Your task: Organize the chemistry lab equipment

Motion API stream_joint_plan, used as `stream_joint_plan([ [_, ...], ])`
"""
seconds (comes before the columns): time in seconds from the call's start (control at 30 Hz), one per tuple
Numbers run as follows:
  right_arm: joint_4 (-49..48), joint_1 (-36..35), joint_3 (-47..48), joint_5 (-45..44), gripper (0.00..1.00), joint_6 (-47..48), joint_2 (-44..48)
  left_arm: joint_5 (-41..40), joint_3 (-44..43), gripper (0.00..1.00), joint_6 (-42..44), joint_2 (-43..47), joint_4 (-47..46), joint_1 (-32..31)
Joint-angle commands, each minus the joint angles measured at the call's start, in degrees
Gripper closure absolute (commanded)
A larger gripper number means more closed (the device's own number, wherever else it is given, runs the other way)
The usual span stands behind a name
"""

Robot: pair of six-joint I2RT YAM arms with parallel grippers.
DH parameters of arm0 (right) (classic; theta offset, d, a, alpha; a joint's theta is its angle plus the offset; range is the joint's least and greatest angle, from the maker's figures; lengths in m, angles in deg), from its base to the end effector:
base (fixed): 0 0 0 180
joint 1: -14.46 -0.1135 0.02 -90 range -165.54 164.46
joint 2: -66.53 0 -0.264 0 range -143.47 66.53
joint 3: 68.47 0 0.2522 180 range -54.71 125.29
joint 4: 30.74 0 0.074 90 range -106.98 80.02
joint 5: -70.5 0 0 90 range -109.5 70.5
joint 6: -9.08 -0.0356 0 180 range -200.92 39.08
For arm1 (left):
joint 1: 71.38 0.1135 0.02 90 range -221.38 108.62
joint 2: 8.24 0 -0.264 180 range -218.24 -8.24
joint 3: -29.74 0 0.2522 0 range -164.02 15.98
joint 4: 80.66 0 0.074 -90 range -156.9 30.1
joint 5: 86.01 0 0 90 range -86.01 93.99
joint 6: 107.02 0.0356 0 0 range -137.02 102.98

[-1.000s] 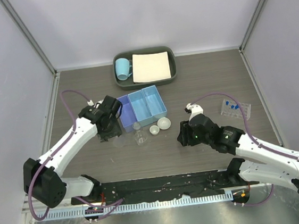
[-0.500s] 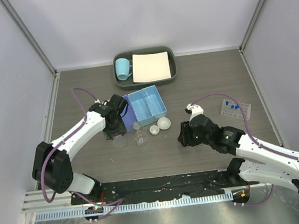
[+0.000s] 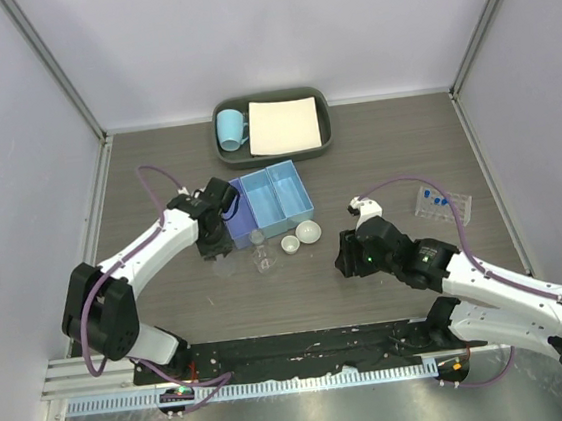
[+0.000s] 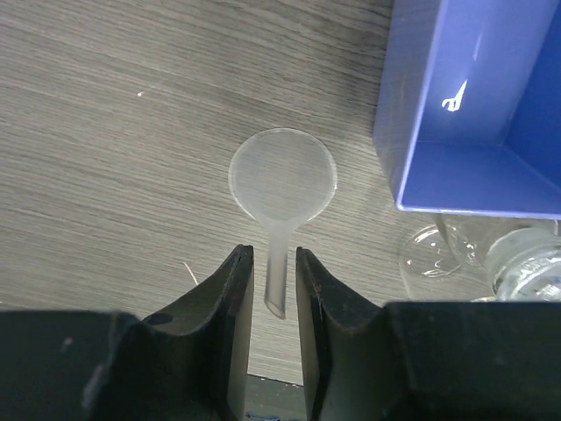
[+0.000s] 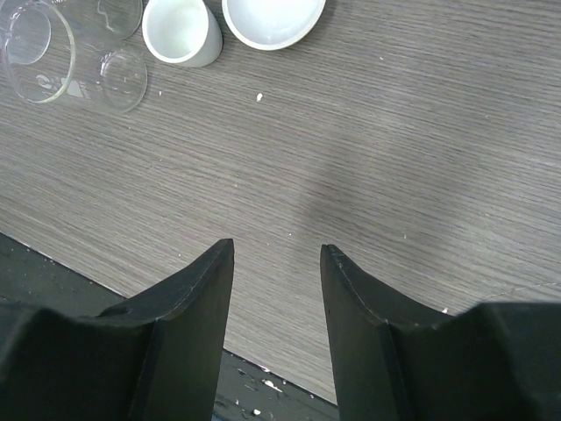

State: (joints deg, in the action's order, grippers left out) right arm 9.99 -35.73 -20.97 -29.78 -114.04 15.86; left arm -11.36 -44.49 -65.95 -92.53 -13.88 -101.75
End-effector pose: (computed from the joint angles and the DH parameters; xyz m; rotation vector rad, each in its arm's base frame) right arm 0.1221 0.1366 0.2282 -0.2630 2.3655 0.5128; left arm 0.2349 -0.1267 0.2267 -0.4934 2.7505 0.0843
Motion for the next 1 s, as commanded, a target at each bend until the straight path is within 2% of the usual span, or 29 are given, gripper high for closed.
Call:
stream_joint_plan([
  [0.0,-2.6,-0.3,-0.6,0.3,0.50,0.0,-0.4,0.1,1.0,0.72,1.2,0.2,-1.9,1.2],
  [0.1,-2.7,-0.3,-0.7,0.4,0.50,-0.1,-0.4,0.4,1.5,0.78,1.6,0.5,-2.2,2.0],
  [0.2,-2.8,-0.3,-0.8,0.4,0.50,-0.2,-0.4,1.5,1.8,0.90,2.0,0.9,-2.7,2.6],
  [0.23,-2.8,-0.3,-0.8,0.4,0.50,-0.2,-0.3,1.9,1.8,0.98,2.1,0.8,-2.7,2.6],
  [0.27,-2.7,-0.3,-0.7,0.3,0.50,-0.3,-0.3,2.2,1.7,1.00,2.2,0.9,-2.7,2.5],
  [0.47,-2.5,-0.3,-0.8,0.2,0.50,-0.5,-0.3,1.6,-3.1,1.00,3.0,3.0,1.6,2.6],
  [0.67,-2.9,-0.3,-0.5,0.4,0.50,-0.7,-0.9,1.1,-17.7,1.00,5.8,4.0,9.0,2.6],
  [0.87,-3.4,-0.4,-0.6,0.6,0.50,-1.2,-0.8,0.5,-30.0,1.00,7.6,-2.6,12.5,2.6],
  [0.97,-2.8,-0.5,-0.5,0.5,0.50,-1.4,-0.4,1.2,-33.5,1.00,8.1,-7.7,12.6,2.6],
])
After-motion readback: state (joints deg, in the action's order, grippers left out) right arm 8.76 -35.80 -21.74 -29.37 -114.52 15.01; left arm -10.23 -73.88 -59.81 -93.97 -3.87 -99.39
